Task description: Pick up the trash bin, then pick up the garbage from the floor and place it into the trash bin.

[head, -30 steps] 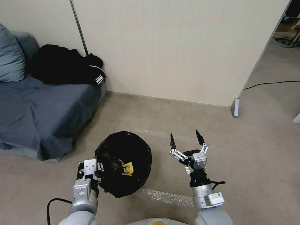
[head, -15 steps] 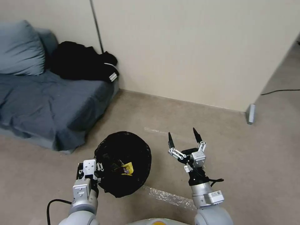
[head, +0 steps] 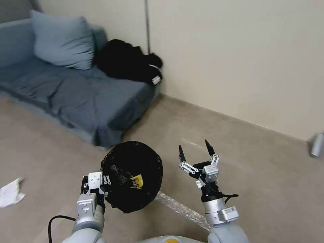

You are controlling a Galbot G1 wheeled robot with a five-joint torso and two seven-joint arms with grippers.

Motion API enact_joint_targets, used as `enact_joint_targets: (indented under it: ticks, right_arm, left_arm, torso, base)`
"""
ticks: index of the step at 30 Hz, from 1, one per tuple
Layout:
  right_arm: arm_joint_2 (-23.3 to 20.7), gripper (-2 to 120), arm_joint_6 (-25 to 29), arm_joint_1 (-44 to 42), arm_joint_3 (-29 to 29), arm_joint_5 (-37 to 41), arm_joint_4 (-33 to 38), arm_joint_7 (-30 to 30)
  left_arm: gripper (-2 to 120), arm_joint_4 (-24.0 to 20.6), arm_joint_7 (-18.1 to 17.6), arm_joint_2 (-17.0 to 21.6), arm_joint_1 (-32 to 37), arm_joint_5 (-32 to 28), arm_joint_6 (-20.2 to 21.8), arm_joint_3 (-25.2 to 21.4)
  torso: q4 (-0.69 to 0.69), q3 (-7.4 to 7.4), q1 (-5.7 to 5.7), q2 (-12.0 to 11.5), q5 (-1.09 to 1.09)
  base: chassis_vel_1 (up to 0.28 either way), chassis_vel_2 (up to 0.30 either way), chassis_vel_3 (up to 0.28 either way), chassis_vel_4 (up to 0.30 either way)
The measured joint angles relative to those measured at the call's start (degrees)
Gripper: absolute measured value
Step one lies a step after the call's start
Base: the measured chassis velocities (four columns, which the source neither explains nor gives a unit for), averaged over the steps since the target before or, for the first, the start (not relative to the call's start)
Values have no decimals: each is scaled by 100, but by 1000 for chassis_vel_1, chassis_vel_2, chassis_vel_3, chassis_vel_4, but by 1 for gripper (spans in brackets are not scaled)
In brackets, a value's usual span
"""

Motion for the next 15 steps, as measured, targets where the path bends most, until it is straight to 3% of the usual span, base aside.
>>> enact_joint_targets:
  ticks: [15]
  right_arm:
    - [77, 98, 57, -34, 12, 7, 80, -3]
  left_arm:
    - [1, 4, 12, 62, -26, -6, 26, 48]
  torso:
    - [0, 0, 0, 0, 0]
  base:
    - [129, 123, 124, 120]
